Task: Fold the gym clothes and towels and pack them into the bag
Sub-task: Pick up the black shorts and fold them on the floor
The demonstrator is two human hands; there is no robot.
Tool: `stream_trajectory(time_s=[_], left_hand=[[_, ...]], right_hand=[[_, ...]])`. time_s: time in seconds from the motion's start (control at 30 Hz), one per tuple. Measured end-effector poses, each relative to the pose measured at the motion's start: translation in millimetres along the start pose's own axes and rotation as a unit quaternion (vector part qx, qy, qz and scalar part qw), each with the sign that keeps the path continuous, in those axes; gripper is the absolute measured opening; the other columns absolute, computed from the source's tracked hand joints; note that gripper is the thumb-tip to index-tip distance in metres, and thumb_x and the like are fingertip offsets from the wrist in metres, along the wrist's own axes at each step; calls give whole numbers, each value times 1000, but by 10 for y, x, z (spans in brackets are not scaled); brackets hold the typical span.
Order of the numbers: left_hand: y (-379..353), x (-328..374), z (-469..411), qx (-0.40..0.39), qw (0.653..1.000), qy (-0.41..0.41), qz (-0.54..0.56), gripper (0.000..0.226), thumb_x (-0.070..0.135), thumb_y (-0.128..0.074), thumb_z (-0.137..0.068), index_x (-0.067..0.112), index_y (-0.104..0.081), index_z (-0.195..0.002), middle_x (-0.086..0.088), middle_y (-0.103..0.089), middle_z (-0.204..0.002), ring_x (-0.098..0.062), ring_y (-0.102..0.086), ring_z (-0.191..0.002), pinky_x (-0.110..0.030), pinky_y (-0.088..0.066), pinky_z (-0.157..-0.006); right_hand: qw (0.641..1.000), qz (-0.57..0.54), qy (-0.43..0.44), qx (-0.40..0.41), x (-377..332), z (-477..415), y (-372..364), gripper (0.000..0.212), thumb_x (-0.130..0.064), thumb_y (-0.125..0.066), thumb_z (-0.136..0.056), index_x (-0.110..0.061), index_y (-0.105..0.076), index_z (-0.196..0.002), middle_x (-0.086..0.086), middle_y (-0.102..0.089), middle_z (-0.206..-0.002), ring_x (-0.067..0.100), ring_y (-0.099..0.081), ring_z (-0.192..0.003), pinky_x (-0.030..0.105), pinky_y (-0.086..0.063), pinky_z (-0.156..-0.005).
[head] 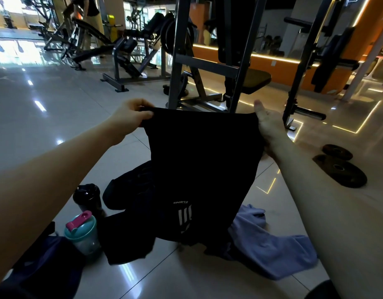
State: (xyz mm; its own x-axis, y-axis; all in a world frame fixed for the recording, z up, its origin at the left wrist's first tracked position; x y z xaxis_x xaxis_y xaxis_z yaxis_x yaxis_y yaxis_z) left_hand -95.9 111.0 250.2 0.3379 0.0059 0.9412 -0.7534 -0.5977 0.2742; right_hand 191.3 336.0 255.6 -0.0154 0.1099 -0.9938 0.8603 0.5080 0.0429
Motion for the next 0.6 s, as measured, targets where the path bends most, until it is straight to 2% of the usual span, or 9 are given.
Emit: stream_trajectory(time_s=[0.1, 0.17, 0.2, 0.3, 0.37, 0.4, 0.5, 0.6], left_hand=[[49, -70, -51, 10, 996, 23, 88, 17, 0, -57, -99, 13, -65, -107, -7, -67, -101, -14, -69, -86, -23, -58, -77], [84, -138, -75, 17, 992, 40, 115, 16, 2, -58, -98, 12, -66, -108, -7, -69, -102, -15, -70, -89, -23, -58, -76], [104, -177, -86, 21, 992, 48, 119, 16, 3, -58, -99, 12, -66, -109, -7, -70, -103, -16, -71, -91, -24, -57, -77], [159, -248, -73, 24, 991, 60, 121, 16, 3, -55, -100, 13, -66, -105, -5, -71, -99, -12, -72, -86, -27, -55, -78], [169, -292, -39, 16, 990, 65, 122, 17, 2, -54, -100, 14, -66, -102, -2, -70, -93, -10, -71, -81, -26, -55, -77], [163, -319, -23, 9, 990, 67, 122, 18, 2, -53, -100, 14, -66, -101, -2, -70, -91, -10, -71, -80, -26, -55, -77], [155, -407, -4, -7, 992, 69, 107, 19, -1, -53, -99, 11, -67, -104, -6, -69, -95, -12, -71, -81, -26, -57, -76], [176, -448, -13, -3, 994, 66, 86, 20, -5, -53, -98, 8, -67, -104, -11, -69, -99, -15, -71, -82, -21, -59, -72]], right_hand=[[995, -66, -20, -74, -95, 137, -121, 43, -56, -52, -96, -14, -61, -89, -7, -59, -55, 5, -57, -45, 19, -46, -45], [983, -86, -47, -157, -97, 252, -237, 49, -56, -62, -83, -9, -61, -97, 0, -60, -63, 8, -60, -47, 19, -48, -44], [976, -82, -61, -192, -72, 300, -271, 47, -51, -63, -80, -8, -60, -99, 3, -61, -69, 10, -62, -50, 20, -50, -46], [952, -98, -83, -279, -60, 418, -311, 20, -18, -51, -93, -9, -62, -107, 5, -72, -84, 14, -73, -71, 22, -57, -55], [951, -95, -89, -280, -8, 358, -273, 28, -8, -54, -89, -8, -63, -115, 6, -73, -101, 17, -74, -88, 21, -59, -63], [958, -83, -86, -260, 26, 292, -236, 30, -7, -57, -88, -8, -63, -117, 6, -73, -104, 17, -73, -89, 20, -58, -62], [981, -42, -50, -180, 149, 79, -104, 22, -5, -59, -96, -9, -65, -116, 3, -72, -100, 14, -71, -87, 19, -56, -60], [992, -32, -15, -124, 280, -80, 9, 19, -7, -63, -95, -12, -68, -112, 2, -72, -102, 15, -70, -91, 20, -56, -66]])
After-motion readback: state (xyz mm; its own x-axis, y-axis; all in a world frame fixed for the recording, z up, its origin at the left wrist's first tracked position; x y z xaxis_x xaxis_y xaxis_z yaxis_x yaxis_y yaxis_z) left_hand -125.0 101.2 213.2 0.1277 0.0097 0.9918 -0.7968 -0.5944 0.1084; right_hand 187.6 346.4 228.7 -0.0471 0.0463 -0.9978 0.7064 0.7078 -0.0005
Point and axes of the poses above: each hand's wrist, its own z-axis away from the middle knuckle, its own y-axis out of the back of the hand, x = y × z, the point moved 9 cm from there along -z, towards the middle knuckle
